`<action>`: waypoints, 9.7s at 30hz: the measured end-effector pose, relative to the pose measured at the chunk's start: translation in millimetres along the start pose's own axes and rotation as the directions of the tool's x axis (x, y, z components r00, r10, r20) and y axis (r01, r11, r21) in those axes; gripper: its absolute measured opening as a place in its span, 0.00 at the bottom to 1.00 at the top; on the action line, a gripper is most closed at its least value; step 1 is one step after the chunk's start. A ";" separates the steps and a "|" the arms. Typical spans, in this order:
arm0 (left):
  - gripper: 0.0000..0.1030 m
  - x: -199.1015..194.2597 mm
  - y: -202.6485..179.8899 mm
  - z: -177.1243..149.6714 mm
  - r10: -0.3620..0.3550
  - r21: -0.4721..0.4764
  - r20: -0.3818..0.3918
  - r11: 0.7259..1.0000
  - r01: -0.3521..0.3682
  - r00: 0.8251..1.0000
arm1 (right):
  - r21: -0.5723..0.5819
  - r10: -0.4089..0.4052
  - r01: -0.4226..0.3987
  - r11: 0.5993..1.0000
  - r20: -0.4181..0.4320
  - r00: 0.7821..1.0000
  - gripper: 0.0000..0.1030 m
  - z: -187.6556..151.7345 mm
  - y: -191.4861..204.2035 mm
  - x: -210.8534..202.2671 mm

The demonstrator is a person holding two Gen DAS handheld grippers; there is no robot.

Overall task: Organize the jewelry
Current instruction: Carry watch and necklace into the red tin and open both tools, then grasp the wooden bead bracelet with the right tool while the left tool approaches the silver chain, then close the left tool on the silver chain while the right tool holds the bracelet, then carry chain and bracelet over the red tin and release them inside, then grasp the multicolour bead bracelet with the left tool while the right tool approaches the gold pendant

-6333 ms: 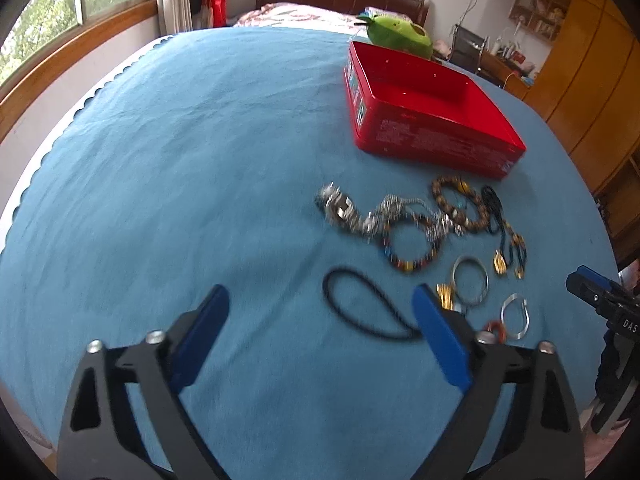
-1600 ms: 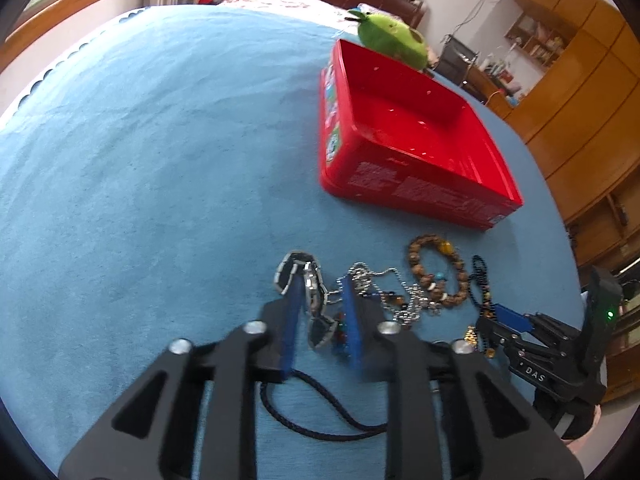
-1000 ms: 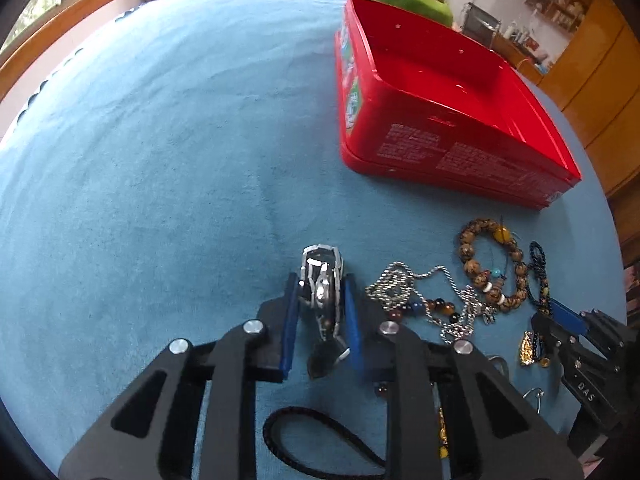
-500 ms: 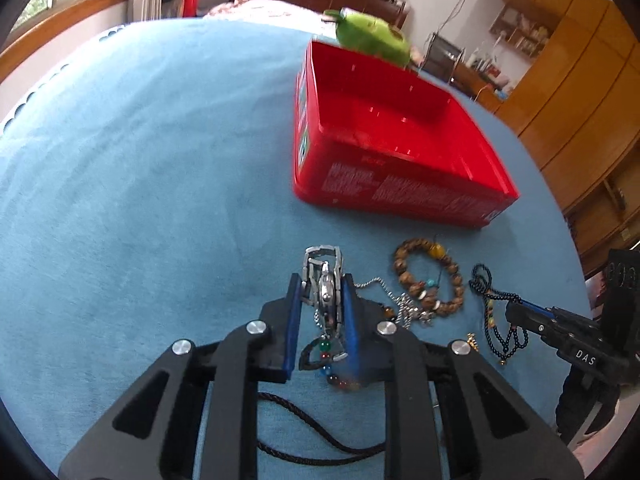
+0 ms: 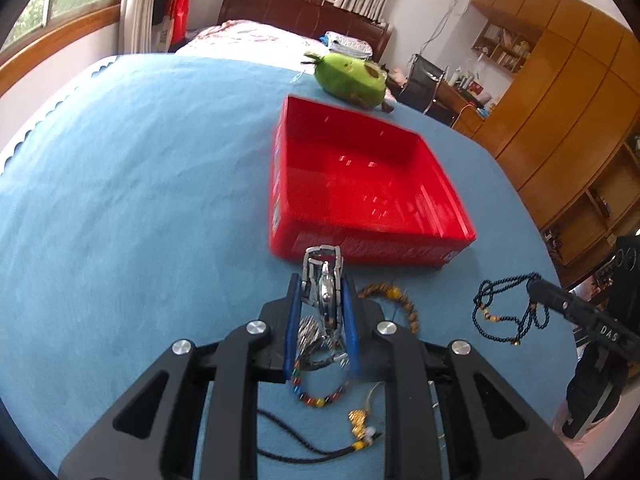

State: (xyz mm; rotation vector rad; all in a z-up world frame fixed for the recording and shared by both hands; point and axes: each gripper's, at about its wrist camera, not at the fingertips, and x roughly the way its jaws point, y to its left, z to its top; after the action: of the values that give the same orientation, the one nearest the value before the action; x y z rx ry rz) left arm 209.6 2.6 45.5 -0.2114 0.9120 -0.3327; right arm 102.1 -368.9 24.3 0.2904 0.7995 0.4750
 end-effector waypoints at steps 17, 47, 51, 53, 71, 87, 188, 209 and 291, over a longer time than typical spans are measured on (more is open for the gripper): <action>0.18 118.2 -23.1 103.4 -0.005 0.007 -0.060 1.000 0.005 0.998 | 0.000 -0.133 0.133 0.991 -0.022 0.991 0.11 111.8 -25.6 109.9; 0.39 56.1 -10.1 11.6 0.106 0.116 -0.117 0.989 -0.093 0.987 | -0.028 -0.160 0.159 0.987 -0.045 0.986 0.29 30.0 -12.2 72.9; 0.43 57.0 -0.4 -16.7 0.101 0.113 -0.172 0.990 -0.082 0.980 | -0.007 -0.142 0.142 0.990 -0.098 0.985 0.29 8.1 -10.5 76.7; 0.45 59.5 6.0 -24.5 0.096 0.098 -0.179 0.992 -0.079 0.979 | 0.008 -0.136 0.138 0.990 -0.113 0.984 0.29 -1.9 -10.5 79.6; 0.50 55.0 10.2 -50.9 0.072 0.090 -0.211 0.994 -0.054 0.975 | -0.002 -0.144 0.146 0.989 -0.174 0.974 0.29 -39.8 3.1 93.2; 0.52 66.6 19.3 -44.4 0.058 0.026 -0.211 0.998 -0.054 0.976 | 0.009 -0.203 0.209 0.978 -0.211 0.956 0.35 -31.6 -8.5 129.4; 0.43 124.8 -87.5 -44.2 0.064 0.330 -0.315 0.943 0.046 0.947 | 0.093 -0.201 0.221 0.971 -0.185 0.962 0.10 -28.7 -61.9 100.8; 0.12 110.5 -81.2 -46.6 0.133 0.354 -0.166 0.933 -0.067 0.977 | 0.129 -0.162 0.188 0.974 -0.188 0.969 0.10 -28.3 -69.8 100.1; 0.40 102.3 -30.3 108.8 0.107 0.122 -0.054 0.987 -0.100 0.993 | -0.034 -0.255 0.253 0.967 -0.081 0.964 0.15 104.1 -55.9 99.9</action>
State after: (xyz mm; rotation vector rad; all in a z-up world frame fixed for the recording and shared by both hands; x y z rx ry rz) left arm 348.9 -59.1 44.7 -0.0438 0.9559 -0.2978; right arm 256.0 -373.2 8.6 0.1429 0.9001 0.2563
